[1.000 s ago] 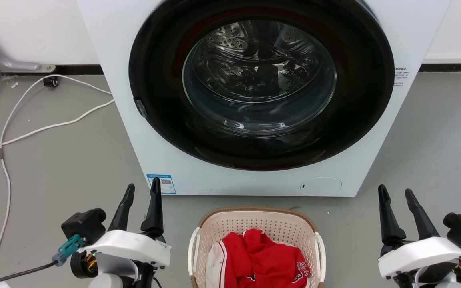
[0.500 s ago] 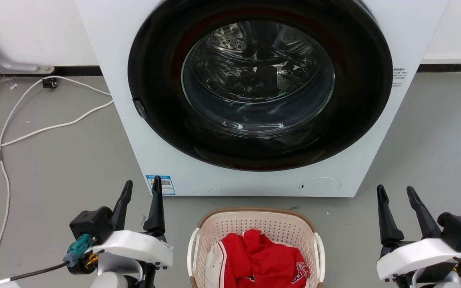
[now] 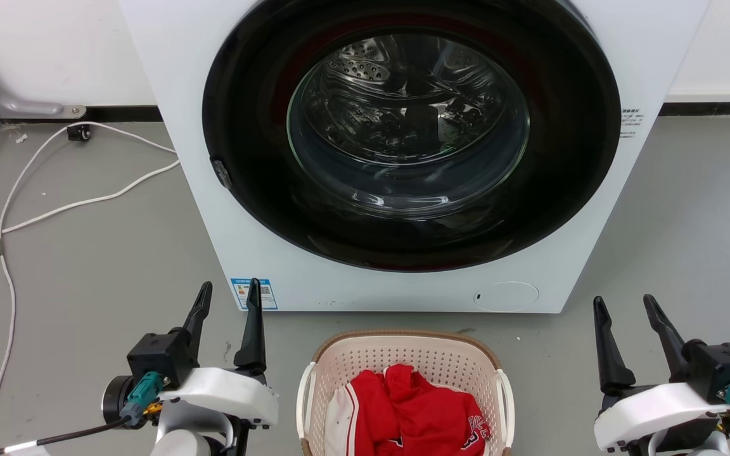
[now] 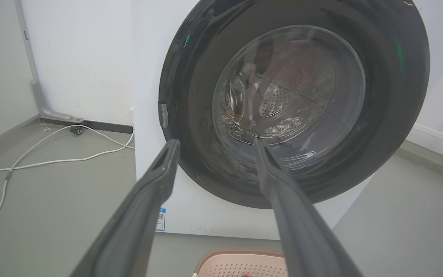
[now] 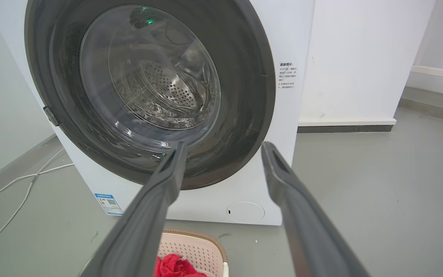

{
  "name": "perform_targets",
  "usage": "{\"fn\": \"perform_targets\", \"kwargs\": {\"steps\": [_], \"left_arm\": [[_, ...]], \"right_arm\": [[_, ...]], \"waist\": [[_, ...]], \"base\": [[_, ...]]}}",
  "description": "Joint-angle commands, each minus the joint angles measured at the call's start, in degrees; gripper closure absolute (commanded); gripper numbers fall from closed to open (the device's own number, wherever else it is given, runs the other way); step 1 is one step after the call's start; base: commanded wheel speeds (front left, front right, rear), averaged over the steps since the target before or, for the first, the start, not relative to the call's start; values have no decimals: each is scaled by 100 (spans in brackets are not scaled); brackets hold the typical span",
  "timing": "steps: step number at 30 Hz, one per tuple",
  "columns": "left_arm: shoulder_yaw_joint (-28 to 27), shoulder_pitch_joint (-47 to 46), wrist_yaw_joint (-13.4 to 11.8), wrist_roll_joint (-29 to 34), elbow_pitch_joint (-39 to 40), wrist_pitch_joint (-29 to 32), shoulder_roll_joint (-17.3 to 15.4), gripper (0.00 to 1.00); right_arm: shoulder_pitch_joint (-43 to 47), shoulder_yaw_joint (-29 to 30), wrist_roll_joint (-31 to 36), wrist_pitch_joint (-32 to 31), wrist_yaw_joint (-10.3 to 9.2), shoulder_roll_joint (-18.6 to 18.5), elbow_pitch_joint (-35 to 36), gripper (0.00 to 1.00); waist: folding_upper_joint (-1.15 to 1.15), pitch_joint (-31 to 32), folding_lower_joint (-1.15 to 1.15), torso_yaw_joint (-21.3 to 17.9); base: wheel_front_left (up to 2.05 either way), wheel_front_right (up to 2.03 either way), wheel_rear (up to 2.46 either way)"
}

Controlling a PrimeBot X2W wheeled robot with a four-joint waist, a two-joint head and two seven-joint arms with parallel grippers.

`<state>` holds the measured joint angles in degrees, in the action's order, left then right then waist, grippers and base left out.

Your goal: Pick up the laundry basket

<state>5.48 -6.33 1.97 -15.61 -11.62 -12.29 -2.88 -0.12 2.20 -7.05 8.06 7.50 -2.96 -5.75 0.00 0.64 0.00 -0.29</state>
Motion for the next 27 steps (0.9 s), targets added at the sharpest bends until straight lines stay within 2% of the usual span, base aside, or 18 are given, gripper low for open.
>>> {"fn": "perform_targets", "kwargs": {"steps": [1, 27], "left_arm": [[14, -99, -28, 141, 11, -41, -5, 0], [36, -79, -152, 1118, -49, -305, 1, 0]], "right_arm": [[23, -15, 150, 46, -2, 8, 60, 0], [157, -86, 1031, 164, -2, 14, 242, 0]], "waist": [[0, 3, 0, -4], [0, -1, 0, -40]], "base": [[0, 0, 0], [0, 0, 0]]}}
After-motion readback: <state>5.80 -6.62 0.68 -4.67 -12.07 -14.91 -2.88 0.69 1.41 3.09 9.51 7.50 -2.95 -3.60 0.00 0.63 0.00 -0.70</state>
